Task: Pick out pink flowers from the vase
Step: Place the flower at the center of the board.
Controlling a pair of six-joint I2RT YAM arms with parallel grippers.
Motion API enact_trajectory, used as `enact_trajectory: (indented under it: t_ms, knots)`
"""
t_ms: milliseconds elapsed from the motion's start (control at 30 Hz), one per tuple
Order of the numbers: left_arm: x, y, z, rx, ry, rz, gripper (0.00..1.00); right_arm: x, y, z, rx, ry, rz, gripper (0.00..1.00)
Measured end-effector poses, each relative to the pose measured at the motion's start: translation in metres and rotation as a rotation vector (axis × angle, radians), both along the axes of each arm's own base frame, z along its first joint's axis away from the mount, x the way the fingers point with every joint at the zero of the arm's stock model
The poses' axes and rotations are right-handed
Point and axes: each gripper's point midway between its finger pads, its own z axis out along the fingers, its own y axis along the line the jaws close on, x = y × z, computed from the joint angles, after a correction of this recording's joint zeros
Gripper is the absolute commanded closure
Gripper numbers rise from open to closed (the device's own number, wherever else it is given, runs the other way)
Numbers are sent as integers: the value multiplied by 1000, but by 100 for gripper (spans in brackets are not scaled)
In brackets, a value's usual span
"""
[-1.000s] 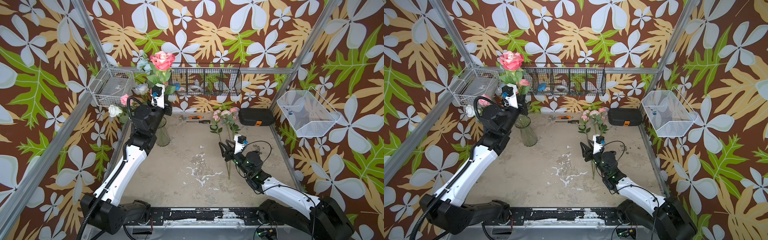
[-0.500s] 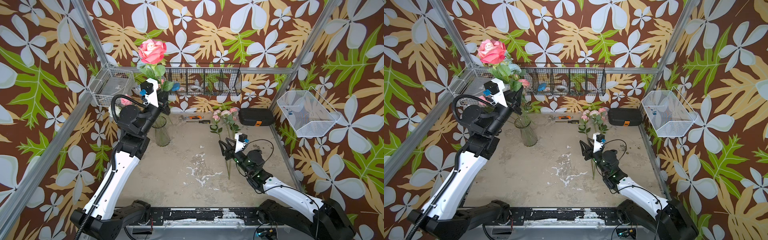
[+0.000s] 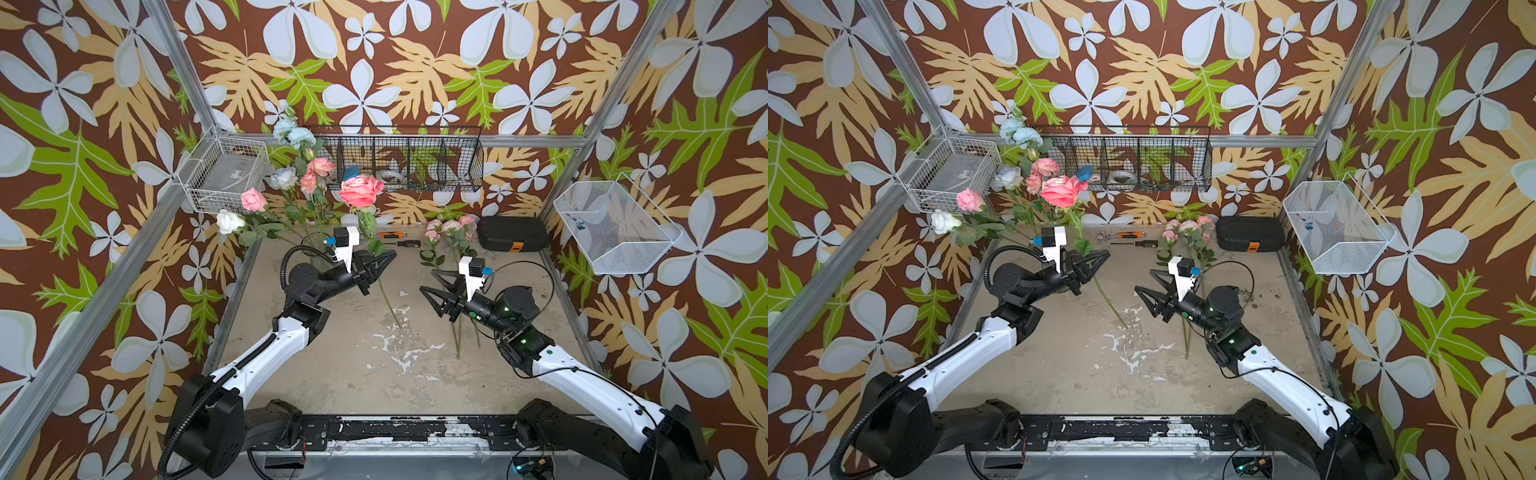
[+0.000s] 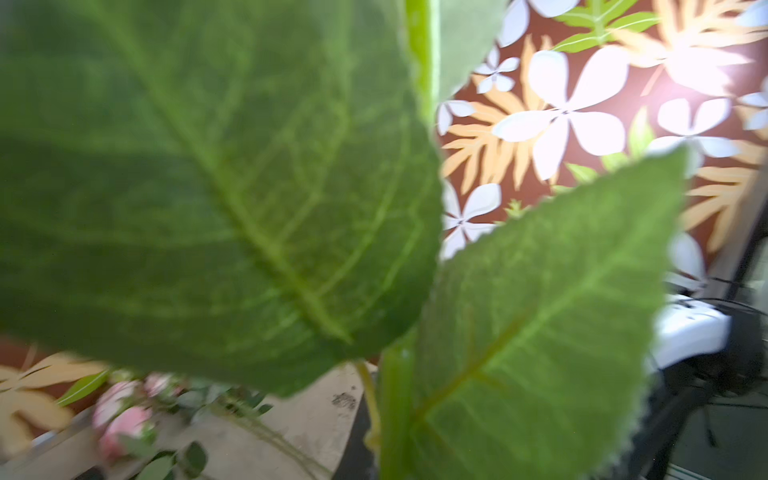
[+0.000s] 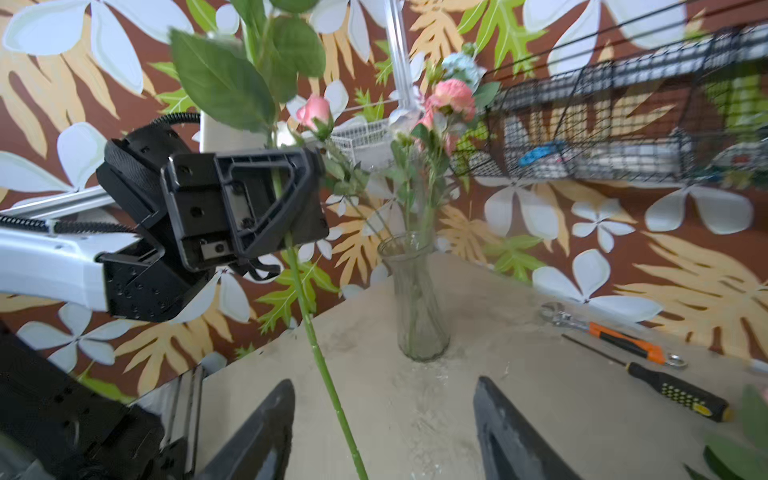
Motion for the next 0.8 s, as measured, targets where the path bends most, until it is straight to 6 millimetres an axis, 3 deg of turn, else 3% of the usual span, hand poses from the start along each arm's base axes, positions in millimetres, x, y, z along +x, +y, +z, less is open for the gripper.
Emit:
enact_trajectory:
  t_ms: [267, 400, 800]
  knots:
    - [-31, -22, 2, -54, -21, -200, 100, -10, 25, -1, -26, -16, 118, 30]
    - [-35, -27, 0, -56, -13, -229, 100, -15, 38, 0, -41, -37, 159, 30]
    - [-37, -29, -1, -46, -12, -218, 100, 2, 69, 1, -67, -58, 197, 34]
